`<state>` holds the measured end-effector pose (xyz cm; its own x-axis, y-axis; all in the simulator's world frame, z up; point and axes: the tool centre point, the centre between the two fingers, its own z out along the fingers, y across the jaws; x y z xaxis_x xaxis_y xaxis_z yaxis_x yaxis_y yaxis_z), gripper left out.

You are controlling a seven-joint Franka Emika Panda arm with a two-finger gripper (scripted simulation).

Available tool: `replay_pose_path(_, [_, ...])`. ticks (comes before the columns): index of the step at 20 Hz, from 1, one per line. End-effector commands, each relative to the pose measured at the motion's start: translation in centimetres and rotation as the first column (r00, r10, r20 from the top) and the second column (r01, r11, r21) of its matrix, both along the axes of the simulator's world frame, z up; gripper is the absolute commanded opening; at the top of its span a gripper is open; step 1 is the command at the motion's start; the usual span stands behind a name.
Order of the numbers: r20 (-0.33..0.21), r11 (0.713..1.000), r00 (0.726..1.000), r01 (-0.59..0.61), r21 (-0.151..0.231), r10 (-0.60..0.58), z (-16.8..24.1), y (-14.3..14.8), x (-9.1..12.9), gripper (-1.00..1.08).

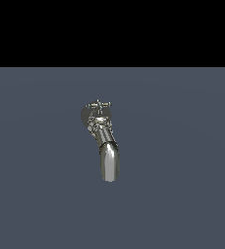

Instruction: Turn on the faucet by rotating a designated handle.

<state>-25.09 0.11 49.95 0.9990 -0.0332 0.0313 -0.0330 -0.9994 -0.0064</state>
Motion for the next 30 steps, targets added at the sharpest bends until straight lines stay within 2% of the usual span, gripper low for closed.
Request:
replay_pose_path(1, [-0.040,1.000,0.999,-0.003,0.005,0.003,-1.3,1.2,0.3,-0.22])
replay_pose_path(2, [-0.097,0.999,0.995,0.020,0.036,-0.017,-3.7,0.8,0.4,-0.06])
replay_pose_path(3, [-0.117,0.999,0.993,0.021,0.025,-0.018,-5.1,0.6,1.0,0.04])
replay_pose_path(4, [-0.141,0.999,0.989,0.045,-0.002,-0.045,-7.1,-0.5,1.7,0.20])
replay_pose_path(5, [-0.164,0.995,0.982,0.100,0.003,-0.099,-9.1,-1.2,2.3,0.20])
replay_pose_path(7, [-0.210,0.989,0.967,0.149,0.011,-0.144,-12.7,-0.3,3.4,0.11])
replay_pose_path(8, [-0.208,0.988,0.966,0.150,-0.025,-0.152,-14.0,-0.5,4.1,0.11])
replay_pose_path(9, [-0.217,0.979,0.957,0.202,0.027,-0.192,-14.9,-0.3,5.2,0.13])
replay_pose_path(10, [-0.250,0.964,0.937,0.263,0.048,-0.244,-17.1,-0.8,5.2,0.22])
replay_pose_path(11, [-0.246,0.973,0.947,0.226,0.047,-0.208,-18.2,0.8,6.1,0.22])
replay_pose_path(12, [-0.225,0.972,0.949,0.233,0.019,-0.223,-18.7,0.9,7.5,0.30])
replay_pose_path(13, [-0.225,0.971,0.949,0.235,0.037,-0.221,-19.7,2.0,8.4,0.34])
replay_pose_path(14, [-0.230,0.943,0.921,0.331,0.033,-0.315,-21.2,-1.0,9.0,0.35])
replay_pose_path(15, [-0.231,0.934,0.912,0.355,0.032,-0.339,-21.2,-2.0,9.0,0.35])
replay_pose_path(16, [-0.202,0.937,0.919,0.349,0.014,-0.340,-21.5,-0.6,10.7,0.28])
replay_pose_path(17, [-0.198,0.935,0.916,0.354,-0.010,-0.349,-23.0,-1.1,11.2,0.42])
replay_pose_path(18, [-0.227,0.949,0.922,0.314,-0.037,-0.314,-25.7,0.6,10.5,0.11])
replay_pose_path(19, [-0.157,0.934,0.922,0.358,0.005,-0.353,-23.8,-0.8,14.3,0.25])
replay_pose_path(20, [-0.153,0.951,0.941,0.308,0.026,-0.301,-24.6,3.5,15.4,0.64])
replay_pose_path(21, [-0.193,0.937,0.922,0.348,0.036,-0.335,-27.6,2.3,14.4,0.54])
replay_pose_path(22, [-0.169,0.900,0.894,0.430,0.068,-0.415,-27.0,3.0,17.4,0.55])
replay_pose_path(23, [-0.163,0.890,0.886,0.450,0.076,-0.434,-26.6,1.9,17.2,0.55])
replay_pose_path(24, [-0.226,0.885,0.872,0.460,0.072,-0.434,-30.8,0.7,14.9,0.69])
replay_pose_path(25, [-0.207,0.926,0.909,0.377,0.037,-0.362,-32.1,1.7,15.2,0.69])
replay_pose_path(26, [-0.203,0.932,0.915,0.361,0.030,-0.348,-32.2,2.6,15.1,0.69])
replay_pose_path(27, [-0.153,0.898,0.890,0.438,0.029,-0.429,-32.0,-0.8,20.0,0.64])
replay_pose_path(28, [-0.115,0.868,0.865,0.495,0.032,-0.488,-30.4,-3.3,19.2,0.64])
replay_pose_path(29, [-0.130,0.895,0.894,0.440,0.076,-0.429,-31.5,2.5,20.2,0.35])
replay_pose_path(30, [-0.117,0.900,0.905,0.421,0.109,-0.410,-32.3,3.5,21.4,0.52])
